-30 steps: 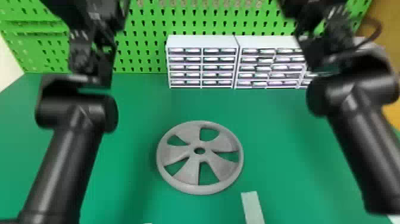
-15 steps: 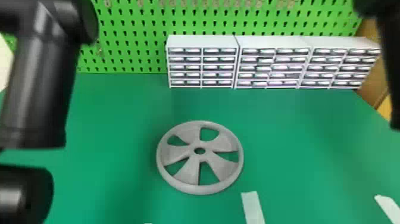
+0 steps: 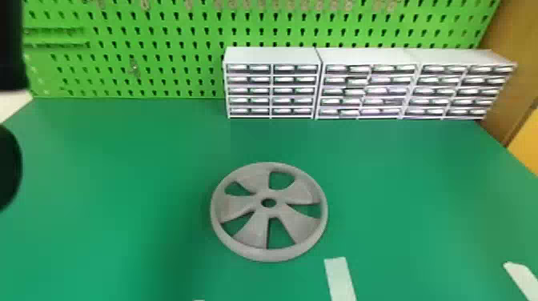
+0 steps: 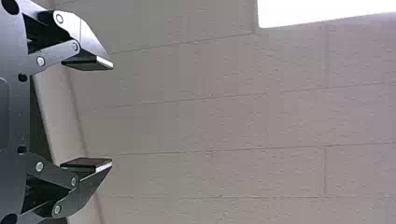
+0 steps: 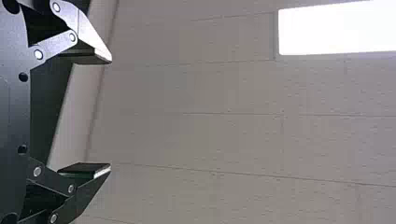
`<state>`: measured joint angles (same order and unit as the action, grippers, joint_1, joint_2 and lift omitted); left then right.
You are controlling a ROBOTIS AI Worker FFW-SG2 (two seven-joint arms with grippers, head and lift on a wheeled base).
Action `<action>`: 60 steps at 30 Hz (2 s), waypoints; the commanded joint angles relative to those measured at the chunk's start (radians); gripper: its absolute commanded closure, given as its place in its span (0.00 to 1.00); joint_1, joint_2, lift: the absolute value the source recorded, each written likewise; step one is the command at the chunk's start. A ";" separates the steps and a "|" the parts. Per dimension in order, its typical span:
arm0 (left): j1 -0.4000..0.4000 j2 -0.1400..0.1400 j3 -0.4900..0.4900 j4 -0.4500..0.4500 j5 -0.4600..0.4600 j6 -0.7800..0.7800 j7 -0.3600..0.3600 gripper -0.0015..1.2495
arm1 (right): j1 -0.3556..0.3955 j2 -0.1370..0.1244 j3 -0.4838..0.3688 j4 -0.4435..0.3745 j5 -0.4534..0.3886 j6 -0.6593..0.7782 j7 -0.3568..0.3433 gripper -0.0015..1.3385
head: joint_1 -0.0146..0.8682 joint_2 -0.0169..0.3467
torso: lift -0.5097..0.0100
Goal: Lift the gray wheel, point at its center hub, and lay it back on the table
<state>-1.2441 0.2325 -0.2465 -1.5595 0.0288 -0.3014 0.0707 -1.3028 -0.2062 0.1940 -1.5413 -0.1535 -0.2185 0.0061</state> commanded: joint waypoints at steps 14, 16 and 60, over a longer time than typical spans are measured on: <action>-0.078 0.016 -0.010 0.018 -0.001 0.044 0.018 0.41 | -0.055 0.028 -0.012 0.032 -0.008 0.018 -0.017 0.33 | 0.80 0.18 | 0.80; -0.072 0.018 -0.005 0.018 0.002 0.044 0.020 0.41 | -0.055 0.030 -0.012 0.047 -0.015 0.018 -0.018 0.33 | 0.80 0.18 | 0.80; -0.040 0.030 0.009 0.032 0.006 0.044 0.040 0.41 | -0.070 0.025 0.035 0.098 -0.014 0.042 -0.034 0.34 | 0.80 0.18 | 0.80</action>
<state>-1.2847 0.2596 -0.2355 -1.5274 0.0352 -0.2577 0.1095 -1.3737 -0.1810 0.2261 -1.4434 -0.1699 -0.1764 -0.0273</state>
